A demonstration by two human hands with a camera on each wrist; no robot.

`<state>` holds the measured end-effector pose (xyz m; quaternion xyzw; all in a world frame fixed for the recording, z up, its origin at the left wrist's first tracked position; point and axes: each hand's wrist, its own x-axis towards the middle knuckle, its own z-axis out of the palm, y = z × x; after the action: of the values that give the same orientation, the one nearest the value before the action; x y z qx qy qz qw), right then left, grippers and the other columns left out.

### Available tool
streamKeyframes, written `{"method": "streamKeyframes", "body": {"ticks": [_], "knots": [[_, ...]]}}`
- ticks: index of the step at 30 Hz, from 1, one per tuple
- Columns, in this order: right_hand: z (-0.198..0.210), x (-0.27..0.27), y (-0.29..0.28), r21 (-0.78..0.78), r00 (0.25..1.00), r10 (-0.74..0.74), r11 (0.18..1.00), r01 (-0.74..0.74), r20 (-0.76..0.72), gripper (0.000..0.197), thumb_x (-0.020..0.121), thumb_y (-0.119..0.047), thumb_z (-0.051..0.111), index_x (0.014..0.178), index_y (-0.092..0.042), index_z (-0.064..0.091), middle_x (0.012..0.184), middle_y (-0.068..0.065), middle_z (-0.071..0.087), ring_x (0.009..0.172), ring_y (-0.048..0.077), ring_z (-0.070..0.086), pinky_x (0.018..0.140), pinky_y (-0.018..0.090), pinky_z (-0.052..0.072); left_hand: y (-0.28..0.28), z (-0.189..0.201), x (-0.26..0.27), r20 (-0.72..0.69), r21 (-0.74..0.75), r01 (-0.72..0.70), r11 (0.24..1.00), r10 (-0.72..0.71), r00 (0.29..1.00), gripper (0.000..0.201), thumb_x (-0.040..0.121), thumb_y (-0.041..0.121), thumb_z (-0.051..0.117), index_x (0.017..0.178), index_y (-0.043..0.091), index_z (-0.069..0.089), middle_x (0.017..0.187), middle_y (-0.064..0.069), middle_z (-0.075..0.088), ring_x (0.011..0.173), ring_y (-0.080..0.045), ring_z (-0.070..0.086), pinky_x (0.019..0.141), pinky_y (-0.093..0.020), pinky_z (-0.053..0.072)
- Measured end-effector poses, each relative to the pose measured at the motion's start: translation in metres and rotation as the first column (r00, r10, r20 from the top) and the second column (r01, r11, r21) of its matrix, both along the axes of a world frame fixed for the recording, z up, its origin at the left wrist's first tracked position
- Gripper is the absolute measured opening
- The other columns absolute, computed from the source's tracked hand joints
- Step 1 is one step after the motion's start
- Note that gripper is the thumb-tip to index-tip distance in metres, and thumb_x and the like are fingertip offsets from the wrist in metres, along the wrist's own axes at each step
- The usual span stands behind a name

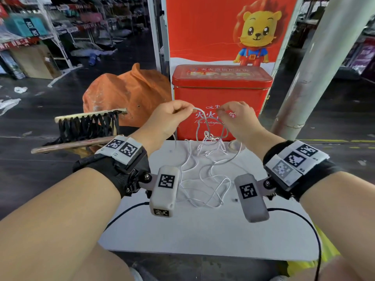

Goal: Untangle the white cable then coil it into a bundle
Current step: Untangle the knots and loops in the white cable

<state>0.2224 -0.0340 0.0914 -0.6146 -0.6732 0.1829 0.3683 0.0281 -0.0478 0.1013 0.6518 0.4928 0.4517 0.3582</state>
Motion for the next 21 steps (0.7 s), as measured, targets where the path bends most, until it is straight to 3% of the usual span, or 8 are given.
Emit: {"method": "streamKeyframes", "body": {"ticks": [3, 5, 7, 10, 13, 15, 17, 21], "knots": [[0.008, -0.009, -0.012, -0.002, 0.959, 0.244, 0.969, -0.247, -0.145, 0.028, 0.093, -0.041, 0.053, 0.104, -0.018, 0.063, 0.102, -0.006, 0.062, 0.091, 0.000, 0.056, 0.080, 0.018, 0.043, 0.000, 0.005, 0.007, 0.026, 0.061, -0.016, 0.998, 0.014, 1.000, 0.020, 0.096, 0.022, 0.054, 0.109, 0.014, 0.066, 0.092, 0.017, 0.062, 0.072, 0.022, 0.053, 0.068, 0.002, 0.038], [0.004, -0.015, -0.011, -0.040, 0.949, 0.315, 0.948, -0.316, -0.018, 0.025, 0.090, -0.033, 0.060, 0.104, -0.013, 0.064, 0.099, -0.001, 0.066, 0.087, 0.008, 0.060, 0.080, 0.024, 0.048, 0.000, 0.007, 0.011, 0.029, 0.087, 0.010, 0.996, -0.013, 1.000, 0.017, 0.096, 0.023, 0.054, 0.107, 0.018, 0.066, 0.088, 0.018, 0.061, 0.073, 0.018, 0.054, 0.068, -0.001, 0.039], [-0.001, -0.018, -0.009, -0.096, 0.954, 0.291, 0.950, -0.297, -0.071, 0.013, 0.093, -0.021, 0.058, 0.095, -0.010, 0.066, 0.087, 0.005, 0.069, 0.077, 0.013, 0.064, 0.082, 0.037, 0.053, 0.000, 0.006, 0.013, 0.041, 0.079, 0.043, 0.996, -0.046, 0.998, 0.014, 0.096, 0.023, 0.054, 0.103, 0.020, 0.067, 0.076, 0.014, 0.058, 0.065, 0.007, 0.054, 0.064, -0.007, 0.041], [-0.002, -0.016, -0.009, -0.132, 0.915, 0.257, 0.942, -0.309, -0.309, 0.025, 0.100, -0.012, 0.044, 0.081, -0.007, 0.061, 0.072, 0.007, 0.066, 0.055, 0.006, 0.065, 0.067, 0.025, 0.058, 0.005, 0.001, 0.016, 0.117, -0.066, 0.051, 0.997, -0.043, 0.992, 0.025, 0.100, 0.031, 0.045, 0.107, 0.017, 0.064, 0.072, 0.003, 0.052, 0.053, -0.007, 0.051, 0.053, -0.020, 0.045], [-0.002, -0.010, -0.009, -0.107, 0.911, 0.285, 0.938, -0.329, -0.298, 0.027, 0.101, -0.015, 0.042, 0.083, -0.003, 0.059, 0.077, 0.011, 0.068, 0.065, 0.013, 0.067, 0.070, 0.024, 0.057, 0.007, -0.003, 0.020, 0.132, -0.301, 0.043, 0.953, -0.003, 0.991, 0.027, 0.102, 0.028, 0.041, 0.121, 0.015, 0.055, 0.081, -0.001, 0.057, 0.054, -0.008, 0.055, 0.044, -0.019, 0.044], [-0.001, -0.010, -0.010, -0.080, 0.913, 0.323, 0.933, -0.352, -0.250, 0.025, 0.101, -0.015, 0.040, 0.089, -0.002, 0.058, 0.076, 0.008, 0.066, 0.067, 0.012, 0.063, 0.073, 0.025, 0.053, 0.004, -0.007, 0.022, 0.106, -0.398, 0.107, 0.911, -0.070, 0.992, 0.021, 0.100, 0.021, 0.046, 0.118, 0.014, 0.056, 0.078, -0.003, 0.055, 0.051, -0.007, 0.053, 0.041, -0.017, 0.042], [0.002, -0.010, -0.012, -0.047, 0.907, 0.339, 0.931, -0.361, -0.249, 0.024, 0.101, -0.014, 0.040, 0.089, -0.006, 0.059, 0.074, 0.002, 0.065, 0.067, 0.012, 0.061, 0.068, 0.024, 0.051, 0.005, -0.010, 0.022, 0.083, -0.402, 0.145, 0.904, -0.122, 0.989, 0.016, 0.098, 0.018, 0.051, 0.109, 0.011, 0.060, 0.074, -0.002, 0.055, 0.045, -0.003, 0.051, 0.041, -0.015, 0.042], [0.005, -0.003, -0.004, -0.038, 0.974, 0.197, 0.979, -0.202, -0.111, 0.035, 0.101, -0.032, 0.039, 0.077, -0.016, 0.060, 0.103, 0.020, 0.068, 0.090, 0.040, 0.061, 0.080, 0.046, 0.050, 0.015, -0.011, 0.014, 0.096, -0.280, -0.006, 0.960, 0.034, 0.995, 0.018, 0.099, 0.013, 0.049, 0.098, 0.001, 0.062, 0.065, -0.005, 0.054, 0.039, -0.003, 0.052, 0.043, -0.014, 0.046]]}}
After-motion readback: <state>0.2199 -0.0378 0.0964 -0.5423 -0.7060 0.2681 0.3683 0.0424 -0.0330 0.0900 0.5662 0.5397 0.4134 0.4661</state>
